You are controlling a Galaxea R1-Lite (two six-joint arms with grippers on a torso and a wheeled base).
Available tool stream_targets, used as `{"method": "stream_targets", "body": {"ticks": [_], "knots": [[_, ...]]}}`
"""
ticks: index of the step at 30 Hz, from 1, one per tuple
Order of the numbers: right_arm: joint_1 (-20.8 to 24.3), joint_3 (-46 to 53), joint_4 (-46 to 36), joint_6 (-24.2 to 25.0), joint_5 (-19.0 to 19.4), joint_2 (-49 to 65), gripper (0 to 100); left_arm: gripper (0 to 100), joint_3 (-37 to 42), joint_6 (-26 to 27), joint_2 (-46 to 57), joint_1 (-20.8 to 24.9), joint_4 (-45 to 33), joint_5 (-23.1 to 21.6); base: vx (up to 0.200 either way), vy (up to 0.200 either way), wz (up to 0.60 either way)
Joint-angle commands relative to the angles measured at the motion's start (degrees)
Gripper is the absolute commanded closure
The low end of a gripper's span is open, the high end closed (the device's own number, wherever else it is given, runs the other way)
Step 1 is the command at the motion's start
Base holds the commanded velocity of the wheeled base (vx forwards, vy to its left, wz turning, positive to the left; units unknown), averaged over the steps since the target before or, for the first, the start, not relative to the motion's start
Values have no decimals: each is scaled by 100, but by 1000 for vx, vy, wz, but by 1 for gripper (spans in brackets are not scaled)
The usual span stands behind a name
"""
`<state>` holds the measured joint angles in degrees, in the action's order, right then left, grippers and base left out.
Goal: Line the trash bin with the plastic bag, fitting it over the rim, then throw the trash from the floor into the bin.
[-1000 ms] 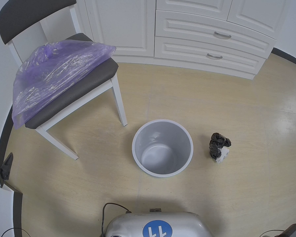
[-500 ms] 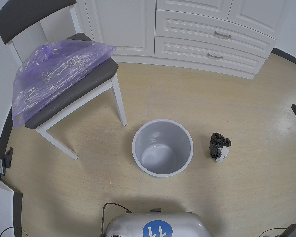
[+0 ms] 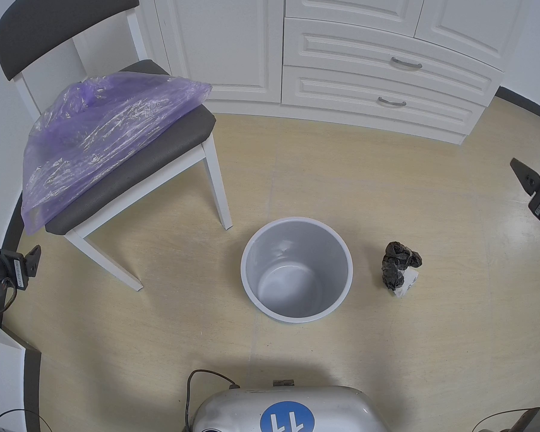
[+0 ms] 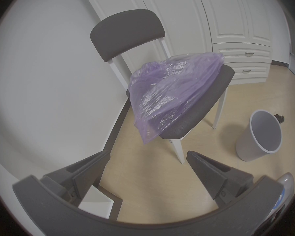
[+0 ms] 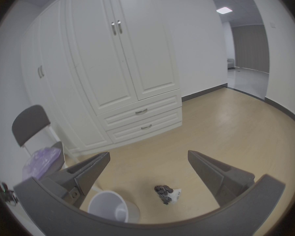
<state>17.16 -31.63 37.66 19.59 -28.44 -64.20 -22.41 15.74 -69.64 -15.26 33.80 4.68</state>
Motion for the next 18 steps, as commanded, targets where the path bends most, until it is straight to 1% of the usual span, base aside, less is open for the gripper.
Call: {"method": "stream_targets", "body": {"ticks": [1,4,5,8,14,18], "knots": [[463,-229,699,344,-566,-1165,0,0,26,-36,-577,-205,329,-20,0,0,0],[507,-220,910,335,-610,-1324,0,0,-36,-124,-770,-214,425,-20,0,0,0],[525,-220,980,326,-636,-1332,0,0,-71,-264,-928,-214,592,-11,0,0,0],[542,-220,989,335,-645,-1297,0,0,-132,-466,-1244,-214,1067,6,0,0,0],[542,-212,989,344,-636,-1315,0,0,-132,-537,-1693,-267,1805,50,0,0,0],[542,-212,998,352,-636,-1350,0,0,-150,-537,-1912,-355,2060,50,0,0,0]]}}
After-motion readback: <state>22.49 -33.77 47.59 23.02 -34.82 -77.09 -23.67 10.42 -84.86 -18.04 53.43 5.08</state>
